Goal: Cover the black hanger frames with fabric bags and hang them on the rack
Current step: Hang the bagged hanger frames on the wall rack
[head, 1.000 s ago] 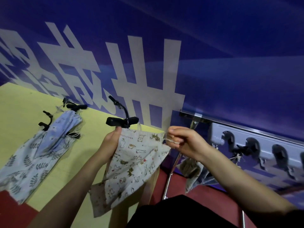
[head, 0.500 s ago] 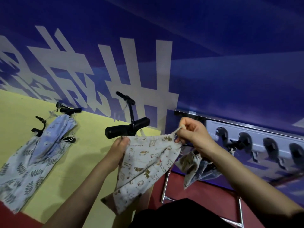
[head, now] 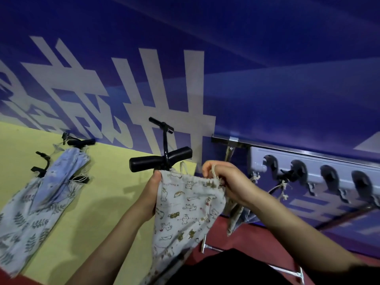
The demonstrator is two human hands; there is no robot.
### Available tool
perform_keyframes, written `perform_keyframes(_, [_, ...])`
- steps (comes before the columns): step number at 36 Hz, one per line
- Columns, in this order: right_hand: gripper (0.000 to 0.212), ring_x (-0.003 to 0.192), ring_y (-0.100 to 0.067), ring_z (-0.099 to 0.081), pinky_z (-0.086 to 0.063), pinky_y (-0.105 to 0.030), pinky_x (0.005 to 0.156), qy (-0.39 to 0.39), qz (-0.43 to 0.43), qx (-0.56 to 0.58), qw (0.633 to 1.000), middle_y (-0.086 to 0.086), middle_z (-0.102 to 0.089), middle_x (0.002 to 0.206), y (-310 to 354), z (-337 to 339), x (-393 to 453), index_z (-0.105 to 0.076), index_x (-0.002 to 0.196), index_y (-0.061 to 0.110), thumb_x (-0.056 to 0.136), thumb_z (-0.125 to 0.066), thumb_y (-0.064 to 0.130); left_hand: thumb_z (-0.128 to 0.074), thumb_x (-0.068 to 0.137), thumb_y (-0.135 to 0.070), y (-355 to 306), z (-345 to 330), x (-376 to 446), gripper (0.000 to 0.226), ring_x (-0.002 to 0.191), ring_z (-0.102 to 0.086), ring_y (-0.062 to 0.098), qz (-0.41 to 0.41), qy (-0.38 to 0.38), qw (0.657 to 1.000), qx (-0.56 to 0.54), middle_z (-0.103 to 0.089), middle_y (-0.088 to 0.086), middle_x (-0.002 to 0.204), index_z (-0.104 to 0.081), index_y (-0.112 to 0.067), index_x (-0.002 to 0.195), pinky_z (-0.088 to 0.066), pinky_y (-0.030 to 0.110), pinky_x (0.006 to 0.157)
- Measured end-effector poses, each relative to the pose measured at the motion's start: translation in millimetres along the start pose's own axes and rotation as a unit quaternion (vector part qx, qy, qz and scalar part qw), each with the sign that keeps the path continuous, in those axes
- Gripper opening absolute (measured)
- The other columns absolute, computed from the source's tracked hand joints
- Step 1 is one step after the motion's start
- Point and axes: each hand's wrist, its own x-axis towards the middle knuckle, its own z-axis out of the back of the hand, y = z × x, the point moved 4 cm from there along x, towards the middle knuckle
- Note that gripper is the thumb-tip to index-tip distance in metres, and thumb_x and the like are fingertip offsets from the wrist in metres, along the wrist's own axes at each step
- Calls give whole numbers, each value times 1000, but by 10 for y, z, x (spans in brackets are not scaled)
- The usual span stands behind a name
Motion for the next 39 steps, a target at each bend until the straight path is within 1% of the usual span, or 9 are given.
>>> perform_keyframes(3, [16,54,-14,-30,-21,-32,54,-40,17,-4,999,-5,-37,60,31,71,-33,-56,55,17,62,-42,13,-10,101,-46,33,6,14,58,80,-63,14,1,0,1000,-12,-72,-8,67,-61,-19,91,-48,29,69])
perform_keyframes(7, [16,64,-7,-51,-41,-17,62,-3,54,-41,998,4,-57,68,79,179,-135,-66,68,20,77,-55,12,-10,100,-46,-2,-12,-28,57,71,-65,7,3,13,1000,-12,-72,-10,64,-60,-20,91,-49,24,65])
perform_keyframes(12, [16,61,-7,-59,-48,-15,63,75,40,32,996,1,-65,66,192,299,-232,-74,69,17,75,-66,5,-9,100,-47,-84,-15,-61,59,78,-61,12,3,1,1000,-16,-71,-10,63,-60,-20,89,-47,27,69])
perform_keyframes(19, [8,73,-15,-61,-50,-22,67,-12,115,-3,993,0,-67,80,238,202,-112,-71,69,27,72,-75,20,-8,99,-49,-140,-127,-74,63,79,-59,15,35,14,999,-16,-67,0,78,-61,-18,86,-46,28,71])
perform_keyframes(23, [12,73,-9,-63,-51,-21,70,28,28,102,994,6,-67,77,16,-52,0,-69,67,25,74,-74,16,-15,99,-44,-194,-255,-71,54,75,-65,10,9,60,998,-1,-72,-8,68,-60,-18,89,-50,24,67])
perform_keyframes(26, [20,69,-11,-59,-50,-24,70,51,-22,192,980,2,-63,74,-172,-241,42,-65,70,22,67,-83,29,-34,99,-36,-258,-302,-12,40,67,-65,11,-43,2,998,50,-69,-6,61,-61,-13,79,-49,21,60])
perform_keyframes(30, [12,66,-12,-59,-50,-22,65,-13,-16,231,973,-2,-62,72,-205,-292,88,-63,69,17,78,-71,18,-40,101,-27,-270,-278,35,42,57,-61,13,-77,-80,990,83,-65,-5,52,-62,-10,70,-47,15,50])
perform_keyframes(33, [7,68,-13,-61,-51,-23,65,-55,-6,223,973,-3,-64,74,-193,-231,93,-62,73,13,78,-66,14,-39,101,-35,-253,-238,36,43,63,-65,13,-73,-106,989,66,-69,0,66,-66,-11,77,-51,23,57])
perform_keyframes(39, [11,64,-9,-59,-50,-20,63,-112,33,152,981,1,-64,71,-76,-43,17,-61,74,9,82,-68,6,-38,101,-37,-221,-220,21,42,73,-65,13,-64,-96,991,61,-70,-1,74,-66,-15,80,-49,24,60])
